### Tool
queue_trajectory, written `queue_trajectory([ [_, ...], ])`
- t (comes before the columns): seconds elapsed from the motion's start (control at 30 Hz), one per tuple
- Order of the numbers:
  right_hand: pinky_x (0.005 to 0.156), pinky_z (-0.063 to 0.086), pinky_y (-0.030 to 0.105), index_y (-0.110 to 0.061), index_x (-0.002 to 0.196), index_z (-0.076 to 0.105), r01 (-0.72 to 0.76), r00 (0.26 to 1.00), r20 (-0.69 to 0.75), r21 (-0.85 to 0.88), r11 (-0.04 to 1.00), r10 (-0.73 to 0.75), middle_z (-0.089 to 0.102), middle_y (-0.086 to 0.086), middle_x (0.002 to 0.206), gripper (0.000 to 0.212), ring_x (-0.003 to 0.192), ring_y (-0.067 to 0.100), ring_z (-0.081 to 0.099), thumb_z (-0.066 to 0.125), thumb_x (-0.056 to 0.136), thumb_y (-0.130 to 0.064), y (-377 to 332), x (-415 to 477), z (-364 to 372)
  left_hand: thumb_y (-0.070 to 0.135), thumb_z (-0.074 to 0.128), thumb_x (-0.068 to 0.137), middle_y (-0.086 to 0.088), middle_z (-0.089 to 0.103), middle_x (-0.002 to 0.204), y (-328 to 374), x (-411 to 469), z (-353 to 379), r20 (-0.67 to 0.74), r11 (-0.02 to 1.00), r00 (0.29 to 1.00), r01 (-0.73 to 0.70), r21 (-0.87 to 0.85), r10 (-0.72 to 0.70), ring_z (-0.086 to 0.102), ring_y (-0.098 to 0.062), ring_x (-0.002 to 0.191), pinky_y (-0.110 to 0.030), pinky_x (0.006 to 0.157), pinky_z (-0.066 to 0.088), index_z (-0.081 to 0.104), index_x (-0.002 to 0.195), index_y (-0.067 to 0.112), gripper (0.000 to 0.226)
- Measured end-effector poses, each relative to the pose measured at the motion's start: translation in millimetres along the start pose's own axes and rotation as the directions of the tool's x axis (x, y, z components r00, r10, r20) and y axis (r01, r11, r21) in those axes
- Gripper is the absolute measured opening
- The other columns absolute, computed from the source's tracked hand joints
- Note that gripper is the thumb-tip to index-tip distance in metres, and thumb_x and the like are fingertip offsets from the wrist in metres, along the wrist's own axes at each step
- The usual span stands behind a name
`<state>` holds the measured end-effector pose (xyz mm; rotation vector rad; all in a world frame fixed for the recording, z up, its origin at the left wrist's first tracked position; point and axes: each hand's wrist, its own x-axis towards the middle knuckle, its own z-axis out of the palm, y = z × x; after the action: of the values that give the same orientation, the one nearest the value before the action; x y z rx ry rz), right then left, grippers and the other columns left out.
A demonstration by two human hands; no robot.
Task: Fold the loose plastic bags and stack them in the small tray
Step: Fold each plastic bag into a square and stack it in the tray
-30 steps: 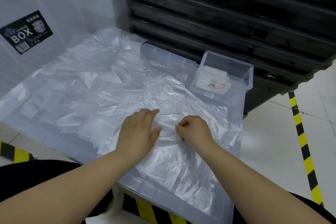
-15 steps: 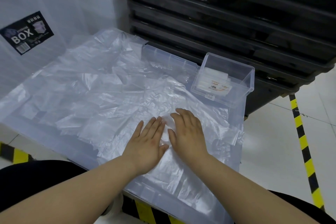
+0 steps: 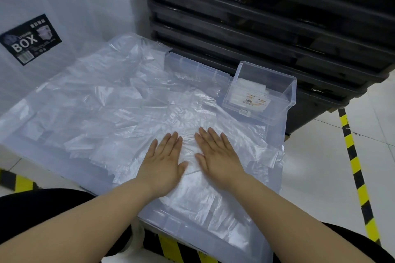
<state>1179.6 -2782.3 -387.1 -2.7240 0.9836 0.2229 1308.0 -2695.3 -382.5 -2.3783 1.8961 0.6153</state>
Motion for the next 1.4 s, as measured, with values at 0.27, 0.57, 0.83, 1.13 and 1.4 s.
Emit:
queue_trajectory([
  [0.27,0.105,-0.020,0.022,-0.020,0.149,0.002,-0.074,0.997,-0.016,0.037,0.997,0.074,-0.008,-0.001,0.156,0.077,0.143,0.013,-0.011,-0.008,0.080,-0.052,6,-5,-4,0.045,0.044,0.092,0.005,0.024,0.150,0,9,-18,-0.146,0.977,0.983,0.082,-0.196,-0.112,0.019,-0.014,0.138,-0.025,0.107,0.012,0.020,0.145,0.023,0.062],
  [0.57,0.111,-0.012,0.026,-0.022,0.146,0.019,-0.090,0.996,-0.015,0.118,0.989,0.092,0.007,-0.004,0.156,0.057,0.143,0.012,0.000,0.027,0.095,-0.045,8,-6,-11,0.030,0.065,0.081,0.001,0.054,0.126,12,28,-34,0.029,0.936,0.974,0.224,-0.272,-0.225,0.048,-0.019,0.118,-0.028,0.093,0.028,0.042,0.129,0.018,0.054],
  [0.83,0.110,-0.001,0.023,-0.020,0.142,0.030,-0.091,0.991,-0.082,0.203,0.975,0.109,0.024,-0.003,0.150,0.072,0.139,0.012,0.013,0.028,0.077,-0.051,11,-5,-12,0.016,0.067,0.077,0.007,0.046,0.062,6,25,-41,0.079,0.905,0.976,0.218,-0.366,-0.203,0.050,-0.018,0.074,-0.020,0.050,0.031,0.048,0.061,0.018,0.025],
  [1.13,0.081,0.047,0.024,-0.012,0.121,0.048,-0.181,0.915,0.121,0.976,0.122,0.385,0.059,-0.005,0.097,0.038,0.088,0.010,0.058,0.062,0.087,-0.022,-1,-4,-45,0.005,0.066,0.081,0.000,0.063,0.067,18,15,-60,0.009,0.222,0.972,0.062,-0.973,-0.234,0.060,-0.007,0.058,-0.012,0.050,0.047,0.064,0.080,0.007,0.003],
  [1.4,0.045,0.048,0.016,-0.010,0.077,0.055,-0.249,0.947,0.239,0.968,0.018,0.216,0.064,-0.002,0.054,0.014,0.047,0.006,0.062,0.056,0.089,-0.005,-4,-6,-53,0.003,0.064,0.082,-0.002,0.065,0.075,20,18,-57,-0.020,0.109,0.944,0.017,-0.994,-0.329,0.060,-0.013,0.066,-0.019,0.061,0.050,0.063,0.085,0.009,0.007],
])
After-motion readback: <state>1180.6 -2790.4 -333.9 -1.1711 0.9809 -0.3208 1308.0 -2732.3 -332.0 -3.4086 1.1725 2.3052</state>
